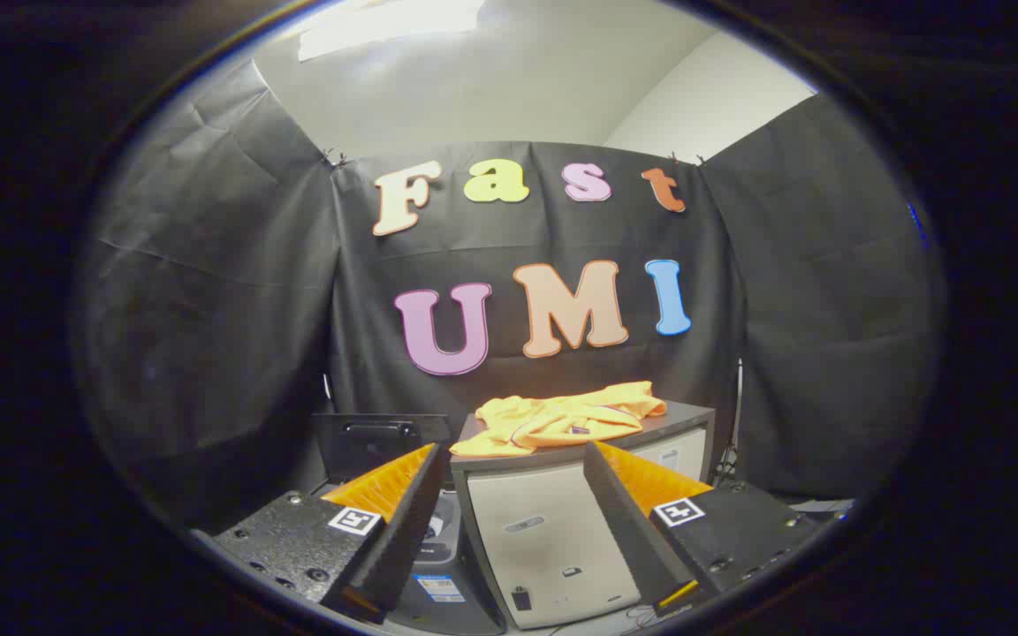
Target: Put the clothes into the washing machine and then close the washing machine lid.
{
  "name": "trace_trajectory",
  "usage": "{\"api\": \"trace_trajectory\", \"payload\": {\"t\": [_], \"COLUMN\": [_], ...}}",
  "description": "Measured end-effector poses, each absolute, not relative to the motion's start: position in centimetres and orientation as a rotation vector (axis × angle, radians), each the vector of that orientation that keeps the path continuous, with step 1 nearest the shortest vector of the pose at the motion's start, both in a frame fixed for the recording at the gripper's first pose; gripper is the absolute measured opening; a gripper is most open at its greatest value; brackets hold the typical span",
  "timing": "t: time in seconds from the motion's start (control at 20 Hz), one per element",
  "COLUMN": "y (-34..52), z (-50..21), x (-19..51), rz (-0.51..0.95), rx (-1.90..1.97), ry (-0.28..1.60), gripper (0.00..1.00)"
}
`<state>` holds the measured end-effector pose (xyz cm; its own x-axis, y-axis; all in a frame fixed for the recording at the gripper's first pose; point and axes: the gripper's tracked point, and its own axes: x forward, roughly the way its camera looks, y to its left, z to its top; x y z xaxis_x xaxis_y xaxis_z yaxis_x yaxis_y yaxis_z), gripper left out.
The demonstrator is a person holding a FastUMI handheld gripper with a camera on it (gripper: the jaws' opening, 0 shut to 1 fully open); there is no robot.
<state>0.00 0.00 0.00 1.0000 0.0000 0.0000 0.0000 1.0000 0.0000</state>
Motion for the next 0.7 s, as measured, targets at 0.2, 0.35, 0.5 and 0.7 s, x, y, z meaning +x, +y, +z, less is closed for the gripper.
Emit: {"api": "trace_trajectory", "payload": {"t": [0.2, 0.35, 0.5, 0.7], "y": [0.3, 0.5, 0.4, 0.4], "z": [0.0, 0.2, 0.4, 1.1], "x": [0.3, 0.5, 0.7, 1.1], "rz": [-0.002, -0.003, -0.007, -0.015], "rx": [-0.002, -0.001, 0.0, 0.0], "ry": [0.006, 0.007, 0.011, 0.004], "gripper": [0.97, 0.97, 0.97, 0.97]}}
